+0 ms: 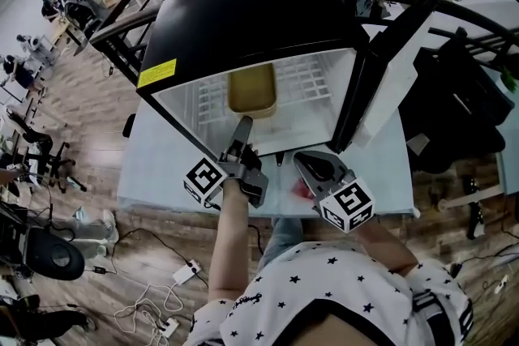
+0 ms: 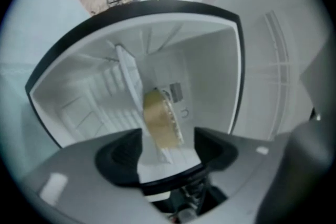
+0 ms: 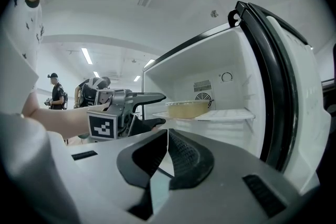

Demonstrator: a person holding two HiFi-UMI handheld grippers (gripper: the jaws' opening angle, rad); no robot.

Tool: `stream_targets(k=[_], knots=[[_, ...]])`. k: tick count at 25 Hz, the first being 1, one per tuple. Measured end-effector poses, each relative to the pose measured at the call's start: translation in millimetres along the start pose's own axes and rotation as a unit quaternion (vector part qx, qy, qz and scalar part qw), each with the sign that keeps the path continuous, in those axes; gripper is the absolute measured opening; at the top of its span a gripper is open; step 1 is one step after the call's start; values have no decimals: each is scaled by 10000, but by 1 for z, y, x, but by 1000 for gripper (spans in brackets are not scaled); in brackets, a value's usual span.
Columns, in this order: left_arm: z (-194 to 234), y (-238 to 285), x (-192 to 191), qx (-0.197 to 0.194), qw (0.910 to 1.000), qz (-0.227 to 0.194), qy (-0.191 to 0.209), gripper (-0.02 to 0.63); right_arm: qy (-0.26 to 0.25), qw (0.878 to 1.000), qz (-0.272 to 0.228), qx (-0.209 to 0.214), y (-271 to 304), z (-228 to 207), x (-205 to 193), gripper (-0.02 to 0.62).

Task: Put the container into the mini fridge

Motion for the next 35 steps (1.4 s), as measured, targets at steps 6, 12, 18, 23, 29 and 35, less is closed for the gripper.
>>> stream_targets(k=[6, 12, 18, 23, 29, 35], knots=[[-7, -32, -28, 455, 9933, 62, 1056, 149, 9, 10000, 33, 55, -20, 12, -3, 21], [-10, -70, -56, 854, 9780, -47, 1905, 6, 60, 9999, 67, 83, -46, 24, -8, 21], [-17, -98, -86, 1194, 9519, 60, 2822, 6, 108, 9997, 107, 165, -66, 34, -13, 21], [-29, -121, -107, 1255, 9321, 282, 3386, 5, 140, 9997, 68, 214, -74, 44, -11, 21], [-30, -142, -124, 1217, 9313, 402, 3410, 5, 83, 9995, 49, 299, -81, 59, -8, 21], [-34, -167, -138, 1136, 9334, 549, 3359, 5, 77, 9996, 70, 264, -92, 81, -5, 21]])
Point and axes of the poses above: the fingertips, and each gripper's own axes: y forward along the fingers, z to its left, x out of its top, the point moved 9 cm from there along -y, backward along the fingers, and after that the axes turned 3 degrees about -y, right-handed, at the moved point
